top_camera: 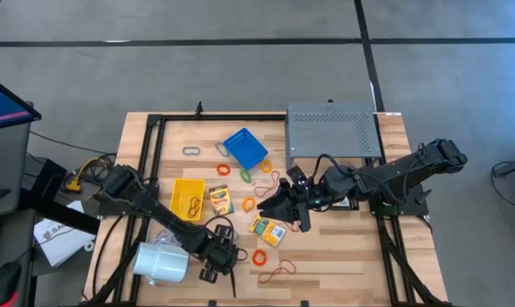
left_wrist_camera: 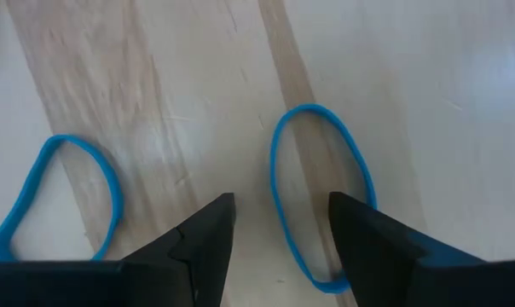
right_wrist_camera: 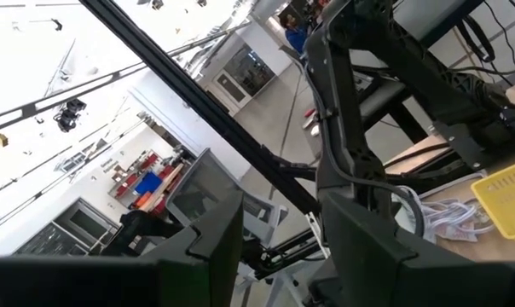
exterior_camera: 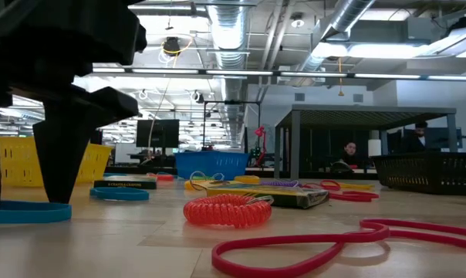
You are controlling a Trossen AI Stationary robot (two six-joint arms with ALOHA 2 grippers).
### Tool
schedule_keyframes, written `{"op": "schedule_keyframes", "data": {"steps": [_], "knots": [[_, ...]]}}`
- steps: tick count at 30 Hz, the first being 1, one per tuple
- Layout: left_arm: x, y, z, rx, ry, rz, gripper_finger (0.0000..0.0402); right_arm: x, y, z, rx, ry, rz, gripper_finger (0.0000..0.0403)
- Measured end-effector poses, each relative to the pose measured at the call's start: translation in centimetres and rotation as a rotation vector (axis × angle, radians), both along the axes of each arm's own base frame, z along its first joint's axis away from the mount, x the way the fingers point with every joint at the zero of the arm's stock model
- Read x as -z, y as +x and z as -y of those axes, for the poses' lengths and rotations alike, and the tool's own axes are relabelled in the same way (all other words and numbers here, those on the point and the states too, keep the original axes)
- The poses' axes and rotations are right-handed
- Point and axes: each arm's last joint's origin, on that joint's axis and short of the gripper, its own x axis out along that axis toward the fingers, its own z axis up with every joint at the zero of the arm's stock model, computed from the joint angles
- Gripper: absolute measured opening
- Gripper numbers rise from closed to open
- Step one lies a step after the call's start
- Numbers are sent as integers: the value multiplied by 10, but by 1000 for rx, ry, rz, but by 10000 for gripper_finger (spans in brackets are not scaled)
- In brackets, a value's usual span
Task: Pick & Place Office Desk Supplies
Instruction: Put the blue rubber band into the yellow bin
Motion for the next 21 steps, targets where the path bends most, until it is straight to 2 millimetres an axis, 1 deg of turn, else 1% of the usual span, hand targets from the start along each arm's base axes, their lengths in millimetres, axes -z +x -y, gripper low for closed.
{"op": "schedule_keyframes", "data": {"steps": [3,6,10,17,19,21], "knots": [[0,1,-1,-7,8,5,186,0,-1,-2,-6,0,0,159],[0,2,-3,-12,9,4,172,0,-1,-2,-8,-2,0,159],[1,2,-3,-14,10,4,126,0,-1,-2,-7,-9,2,159],[1,3,-3,-84,-22,5,19,0,-1,-2,-9,-11,3,159],[1,3,-2,-82,-37,3,6,0,-1,-2,-8,-12,3,159],[1,3,-1,-78,-44,2,6,0,-1,-2,-8,-25,7,159]]}}
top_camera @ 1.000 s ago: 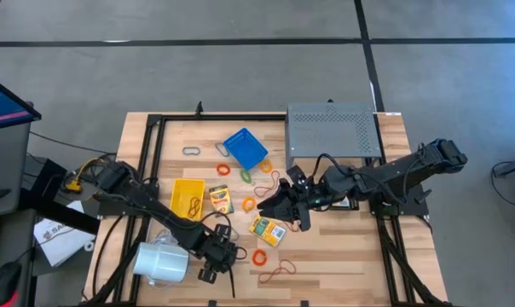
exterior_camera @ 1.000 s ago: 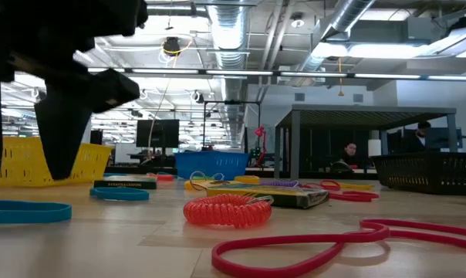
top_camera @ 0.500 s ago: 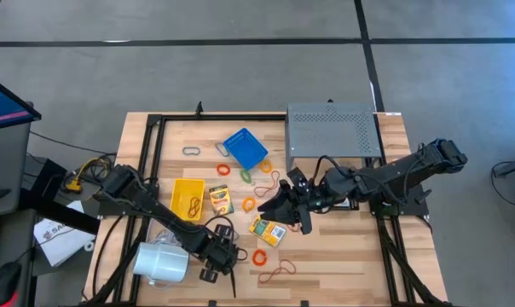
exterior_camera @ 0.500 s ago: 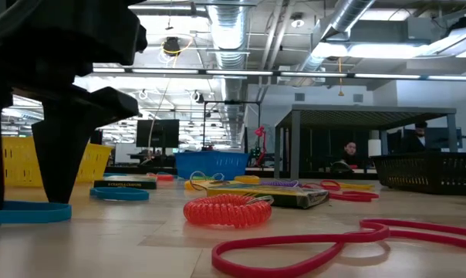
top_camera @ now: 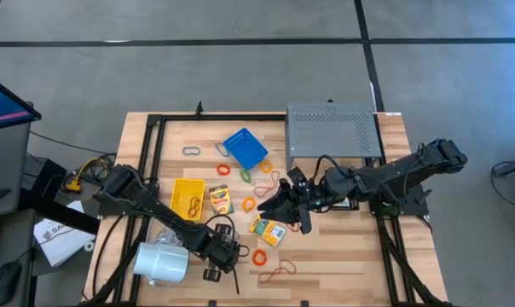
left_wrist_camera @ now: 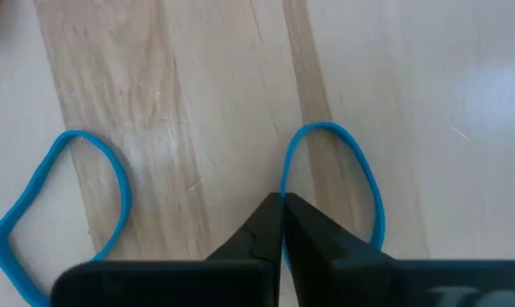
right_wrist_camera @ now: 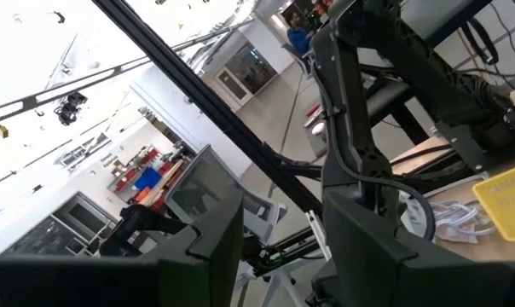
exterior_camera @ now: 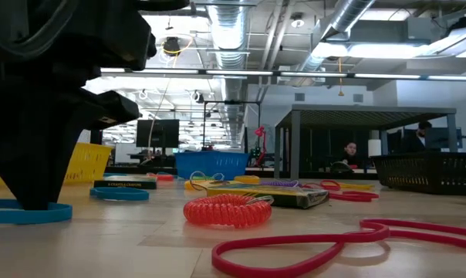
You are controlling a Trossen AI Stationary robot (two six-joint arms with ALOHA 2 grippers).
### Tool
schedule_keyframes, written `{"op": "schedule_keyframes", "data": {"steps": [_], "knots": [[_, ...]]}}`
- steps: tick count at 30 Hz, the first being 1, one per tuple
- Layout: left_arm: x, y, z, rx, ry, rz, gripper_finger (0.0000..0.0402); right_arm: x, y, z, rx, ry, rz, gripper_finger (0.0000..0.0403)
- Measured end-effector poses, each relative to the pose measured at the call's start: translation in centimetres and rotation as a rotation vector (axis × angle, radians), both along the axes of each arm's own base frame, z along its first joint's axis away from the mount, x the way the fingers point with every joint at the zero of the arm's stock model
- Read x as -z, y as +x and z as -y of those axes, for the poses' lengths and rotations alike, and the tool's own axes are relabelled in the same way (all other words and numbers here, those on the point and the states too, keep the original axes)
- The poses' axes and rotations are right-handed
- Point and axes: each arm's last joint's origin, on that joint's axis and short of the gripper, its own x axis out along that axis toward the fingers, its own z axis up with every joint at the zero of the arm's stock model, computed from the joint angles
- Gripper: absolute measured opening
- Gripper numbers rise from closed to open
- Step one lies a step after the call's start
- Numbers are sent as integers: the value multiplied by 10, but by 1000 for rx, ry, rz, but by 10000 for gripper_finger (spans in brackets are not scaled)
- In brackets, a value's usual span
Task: Pick & Place Office Desk Supplies
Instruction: Put the blue rubber band into the yellow bin
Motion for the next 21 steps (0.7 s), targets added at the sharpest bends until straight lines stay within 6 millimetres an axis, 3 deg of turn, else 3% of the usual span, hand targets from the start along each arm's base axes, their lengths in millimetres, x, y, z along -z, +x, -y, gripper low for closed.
{"op": "schedule_keyframes", "data": {"steps": [8,21], "knots": [[-8,-2,2,-89,-49,17,1,0,0,1,2,-8,3,159],[-90,-18,-13,-157,-120,263,0,0,0,1,2,-11,3,159]]}}
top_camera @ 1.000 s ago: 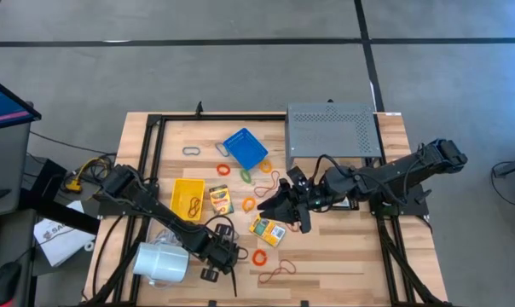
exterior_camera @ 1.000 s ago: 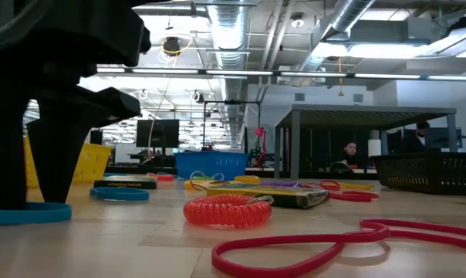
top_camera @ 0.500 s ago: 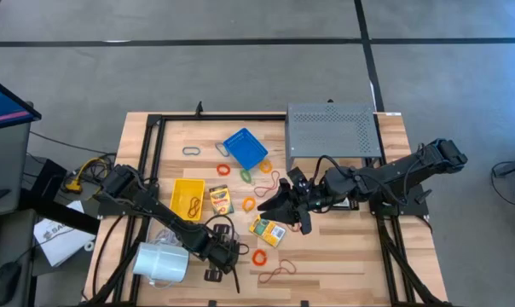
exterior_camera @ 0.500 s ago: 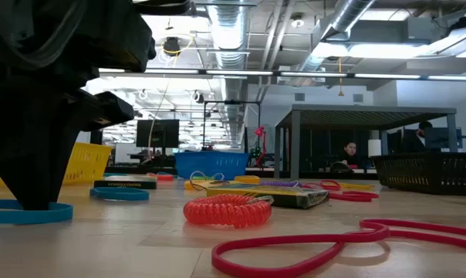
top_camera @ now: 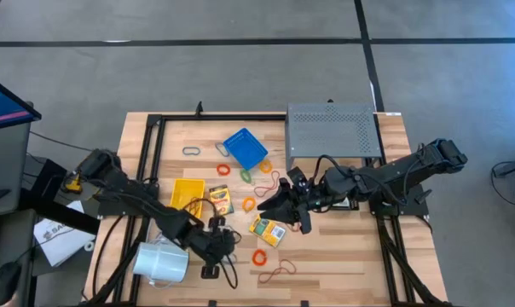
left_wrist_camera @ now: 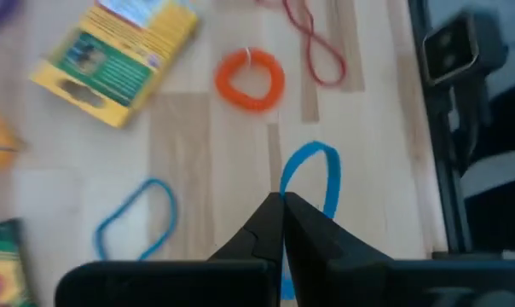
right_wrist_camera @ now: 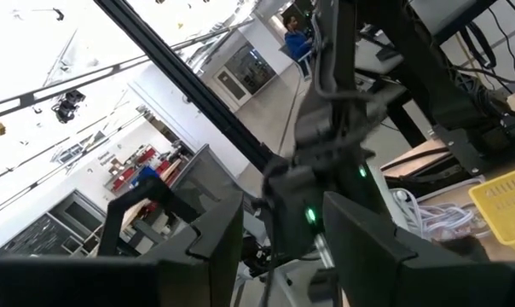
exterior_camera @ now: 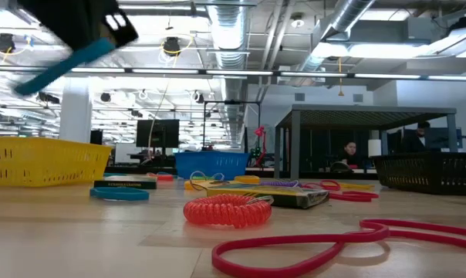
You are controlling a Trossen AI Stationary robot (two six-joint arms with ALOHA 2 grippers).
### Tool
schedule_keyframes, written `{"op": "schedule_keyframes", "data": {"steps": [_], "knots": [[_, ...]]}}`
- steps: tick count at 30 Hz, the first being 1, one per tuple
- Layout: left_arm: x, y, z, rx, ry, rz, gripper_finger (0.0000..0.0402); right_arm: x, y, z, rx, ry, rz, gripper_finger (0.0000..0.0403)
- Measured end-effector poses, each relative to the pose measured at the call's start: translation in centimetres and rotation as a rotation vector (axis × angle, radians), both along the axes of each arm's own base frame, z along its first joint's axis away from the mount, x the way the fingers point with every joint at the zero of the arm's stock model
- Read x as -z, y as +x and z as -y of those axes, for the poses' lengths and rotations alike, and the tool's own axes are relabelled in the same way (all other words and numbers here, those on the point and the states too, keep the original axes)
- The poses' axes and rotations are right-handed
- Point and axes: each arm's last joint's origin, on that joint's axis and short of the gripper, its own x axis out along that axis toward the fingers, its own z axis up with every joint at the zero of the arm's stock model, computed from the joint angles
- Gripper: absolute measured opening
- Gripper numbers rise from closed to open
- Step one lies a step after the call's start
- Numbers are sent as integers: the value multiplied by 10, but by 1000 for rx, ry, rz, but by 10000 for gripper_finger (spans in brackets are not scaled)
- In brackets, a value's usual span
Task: Pick & Place Office Desk Supplies
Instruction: Put the blue rubber band into the yellow bin
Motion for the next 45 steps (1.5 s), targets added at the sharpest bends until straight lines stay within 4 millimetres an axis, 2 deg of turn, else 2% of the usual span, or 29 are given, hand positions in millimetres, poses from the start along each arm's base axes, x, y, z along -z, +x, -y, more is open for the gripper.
{"op": "schedule_keyframes", "data": {"steps": [5,13,17,23,30,34,45], "knots": [[-28,-17,-17,-127,53,62,0,0,0,0,0,0,0,159],[-68,-59,-56,-301,121,75,0,0,0,0,0,0,0,159],[-78,-79,-76,-339,133,76,0,0,0,0,0,1,0,159],[-58,-110,-107,-510,45,87,0,0,0,0,-1,1,0,159],[-26,-137,-123,-679,-78,81,0,0,0,0,0,1,0,159],[-13,-143,-126,-757,-117,53,0,0,0,0,0,0,0,159],[6,-146,-127,-833,-146,-33,0,0,0,2,7,-15,4,159]]}}
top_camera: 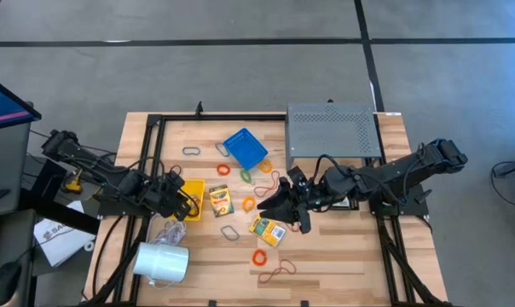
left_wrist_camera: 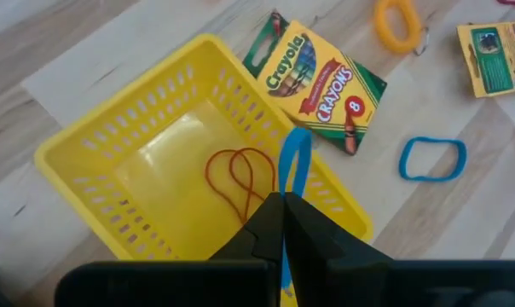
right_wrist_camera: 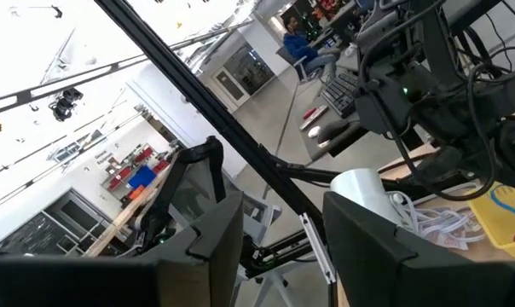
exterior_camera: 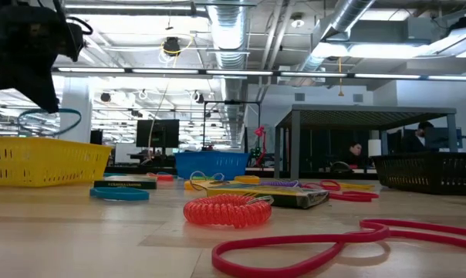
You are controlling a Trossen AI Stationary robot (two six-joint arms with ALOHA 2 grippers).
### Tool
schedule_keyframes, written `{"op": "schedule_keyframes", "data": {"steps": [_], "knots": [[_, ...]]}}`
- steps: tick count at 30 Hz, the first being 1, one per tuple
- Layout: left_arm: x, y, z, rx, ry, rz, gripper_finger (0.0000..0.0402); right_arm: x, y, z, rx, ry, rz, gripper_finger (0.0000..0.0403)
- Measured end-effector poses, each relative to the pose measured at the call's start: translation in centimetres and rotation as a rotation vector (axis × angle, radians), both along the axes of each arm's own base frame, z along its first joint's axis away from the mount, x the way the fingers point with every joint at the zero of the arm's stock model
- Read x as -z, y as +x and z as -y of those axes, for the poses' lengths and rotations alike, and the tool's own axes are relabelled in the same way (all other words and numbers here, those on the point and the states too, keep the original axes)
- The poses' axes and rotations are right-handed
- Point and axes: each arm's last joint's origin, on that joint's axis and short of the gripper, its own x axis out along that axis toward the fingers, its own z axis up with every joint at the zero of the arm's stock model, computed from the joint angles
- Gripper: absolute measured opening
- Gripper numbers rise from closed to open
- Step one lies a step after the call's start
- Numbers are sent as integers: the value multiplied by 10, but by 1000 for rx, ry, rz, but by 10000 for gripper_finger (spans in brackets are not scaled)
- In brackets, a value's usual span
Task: Pick & Place Office Desk Supplies
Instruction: Put the blue rubber band into the yellow bin
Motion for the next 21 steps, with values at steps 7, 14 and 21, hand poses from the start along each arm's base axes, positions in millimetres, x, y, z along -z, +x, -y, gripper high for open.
{"op": "schedule_keyframes", "data": {"steps": [7,14,21], "knots": [[3,-2,-1,-4,13,-29,0,0,0,1,4,0,0,159],[7,1,-6,-41,9,-88,0,0,0,0,4,0,0,159],[11,4,-8,-61,5,-125,0,0,0,0,3,0,0,159]]}}
